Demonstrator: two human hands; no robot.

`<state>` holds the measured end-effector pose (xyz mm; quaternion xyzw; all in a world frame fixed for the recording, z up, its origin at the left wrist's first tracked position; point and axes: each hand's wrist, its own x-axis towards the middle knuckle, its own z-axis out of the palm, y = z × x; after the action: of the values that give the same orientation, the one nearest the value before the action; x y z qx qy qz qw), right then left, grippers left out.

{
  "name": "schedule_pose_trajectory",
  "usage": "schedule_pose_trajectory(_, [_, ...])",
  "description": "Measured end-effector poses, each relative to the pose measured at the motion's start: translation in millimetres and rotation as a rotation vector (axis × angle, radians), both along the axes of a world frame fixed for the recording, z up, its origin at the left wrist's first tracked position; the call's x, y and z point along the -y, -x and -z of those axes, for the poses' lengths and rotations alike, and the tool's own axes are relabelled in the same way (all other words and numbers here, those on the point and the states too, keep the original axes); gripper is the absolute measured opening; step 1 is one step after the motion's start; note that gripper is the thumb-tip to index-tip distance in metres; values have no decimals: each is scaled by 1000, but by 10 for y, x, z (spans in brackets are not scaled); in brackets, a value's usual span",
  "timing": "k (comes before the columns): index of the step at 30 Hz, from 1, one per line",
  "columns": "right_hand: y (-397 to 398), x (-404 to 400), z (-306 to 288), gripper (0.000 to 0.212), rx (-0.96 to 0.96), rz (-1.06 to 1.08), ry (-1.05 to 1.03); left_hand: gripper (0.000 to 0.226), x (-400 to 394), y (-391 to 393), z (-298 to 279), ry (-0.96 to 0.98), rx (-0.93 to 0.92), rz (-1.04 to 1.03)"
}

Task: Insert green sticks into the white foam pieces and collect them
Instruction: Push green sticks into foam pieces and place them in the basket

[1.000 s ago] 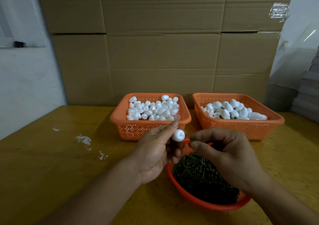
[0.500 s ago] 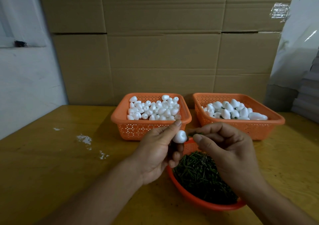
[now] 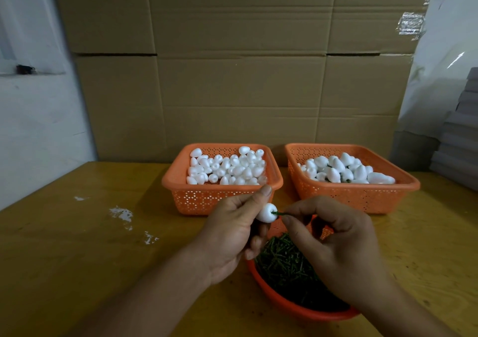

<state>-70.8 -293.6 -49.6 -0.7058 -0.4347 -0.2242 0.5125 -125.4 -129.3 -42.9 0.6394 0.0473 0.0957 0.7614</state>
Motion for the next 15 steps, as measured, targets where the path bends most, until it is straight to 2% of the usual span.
schedule_pose_trajectory(3, [9, -1, -25, 9, 103, 29, 55, 37, 7, -3, 26, -58, 42, -39])
schedule_pose_trajectory(6, [7, -5, -23, 12, 98, 46, 86, 39, 11, -6, 51, -125, 77, -60])
schedule_pose_trajectory(11, [-10, -1, -18, 7, -7, 73, 102, 34, 6, -1, 51, -118, 157, -3])
schedule_pose_trajectory(15, [-24, 2, -11, 6, -116, 67, 74, 13, -4, 15, 44, -93, 234, 99])
